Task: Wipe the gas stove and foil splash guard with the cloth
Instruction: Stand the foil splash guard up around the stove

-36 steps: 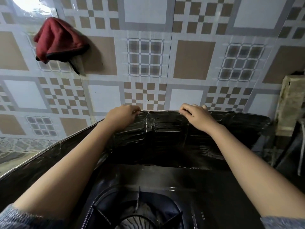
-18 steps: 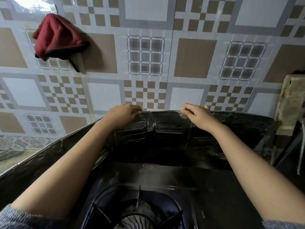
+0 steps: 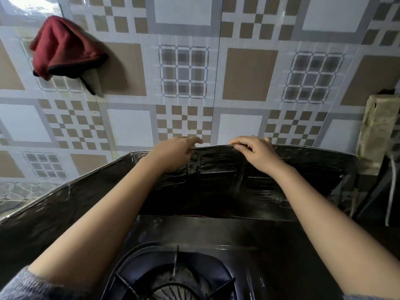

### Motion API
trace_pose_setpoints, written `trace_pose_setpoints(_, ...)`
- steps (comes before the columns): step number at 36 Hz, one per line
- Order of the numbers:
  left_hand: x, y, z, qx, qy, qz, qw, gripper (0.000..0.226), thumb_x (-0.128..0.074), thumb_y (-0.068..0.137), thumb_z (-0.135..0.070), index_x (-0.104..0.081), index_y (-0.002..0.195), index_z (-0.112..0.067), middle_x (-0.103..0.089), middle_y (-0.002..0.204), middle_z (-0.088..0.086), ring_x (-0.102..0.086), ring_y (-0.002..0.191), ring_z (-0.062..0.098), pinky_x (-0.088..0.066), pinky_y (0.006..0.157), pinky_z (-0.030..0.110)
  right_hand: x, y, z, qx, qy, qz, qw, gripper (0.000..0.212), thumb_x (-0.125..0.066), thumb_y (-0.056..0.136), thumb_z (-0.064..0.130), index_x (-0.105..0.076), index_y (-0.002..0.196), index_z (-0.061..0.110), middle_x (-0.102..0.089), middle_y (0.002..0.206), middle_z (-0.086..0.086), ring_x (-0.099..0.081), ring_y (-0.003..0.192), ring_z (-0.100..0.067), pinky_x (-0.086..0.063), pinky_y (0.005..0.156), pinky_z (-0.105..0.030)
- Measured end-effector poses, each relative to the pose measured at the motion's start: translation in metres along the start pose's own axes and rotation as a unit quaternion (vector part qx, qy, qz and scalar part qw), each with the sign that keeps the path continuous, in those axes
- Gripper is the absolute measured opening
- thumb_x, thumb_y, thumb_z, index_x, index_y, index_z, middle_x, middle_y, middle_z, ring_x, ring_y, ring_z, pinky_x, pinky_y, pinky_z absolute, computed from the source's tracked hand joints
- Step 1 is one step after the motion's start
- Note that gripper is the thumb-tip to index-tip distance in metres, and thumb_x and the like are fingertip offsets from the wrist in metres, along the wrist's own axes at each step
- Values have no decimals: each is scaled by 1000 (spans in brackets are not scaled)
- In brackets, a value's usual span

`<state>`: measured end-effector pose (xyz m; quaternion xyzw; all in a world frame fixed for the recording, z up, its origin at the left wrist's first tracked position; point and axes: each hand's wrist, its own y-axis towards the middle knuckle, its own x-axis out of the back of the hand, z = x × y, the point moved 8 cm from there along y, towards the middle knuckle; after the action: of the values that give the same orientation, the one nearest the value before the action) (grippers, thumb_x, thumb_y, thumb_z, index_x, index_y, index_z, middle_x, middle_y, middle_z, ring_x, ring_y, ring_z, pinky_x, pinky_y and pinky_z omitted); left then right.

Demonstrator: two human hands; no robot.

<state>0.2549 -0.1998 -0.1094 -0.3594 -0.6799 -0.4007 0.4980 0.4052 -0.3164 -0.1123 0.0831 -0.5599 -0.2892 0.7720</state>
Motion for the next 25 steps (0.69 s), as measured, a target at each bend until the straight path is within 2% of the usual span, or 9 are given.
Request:
trace_pose_setpoints(3, -2, 10, -18, -20, -6, -13, 1000, 45, -38, 94, -12, -40, 133, -34, -57, 129, 2, -54, 113, 25, -49, 86, 42, 1, -1, 0, 4, -1, 9, 1000, 26, -45, 96, 24, -61, 116, 27, -62, 122, 11, -52, 115, -15, -26, 96, -39)
trace_pose_setpoints(10, -8, 14, -24, -21, -6, -36, 999, 46, -36, 94, -10, -44, 131, -36, -66, 114, 3, -63, 94, 25, -54, 75, 40, 19, -15, -31, -17, -76, 18, 997, 27, -44, 96, 26, -56, 121, 29, -59, 126, 8, -49, 120, -18, -26, 99, -40)
trace_pose_setpoints(18, -10, 14, -29, -33, -32, -49, 998, 45, -38, 94, -9, -49, 127, -38, -68, 112, 1, -64, 95, 21, -53, 77, 40, 32, -29, -54, -25, -99, -1, 995, 23, -42, 97, 22, -59, 112, 26, -61, 120, 8, -49, 116, -16, -19, 84, -30)
trace_pose_setpoints(25, -10, 17, -30, -40, -14, -37, 998, 42, -38, 96, -14, -47, 129, -37, -67, 113, 2, -62, 91, 20, -53, 75, 37, 37, -33, -53, -12, -85, 7, 996, 25, -42, 96, 26, -59, 113, 32, -62, 115, 12, -49, 111, -14, -20, 84, -31)
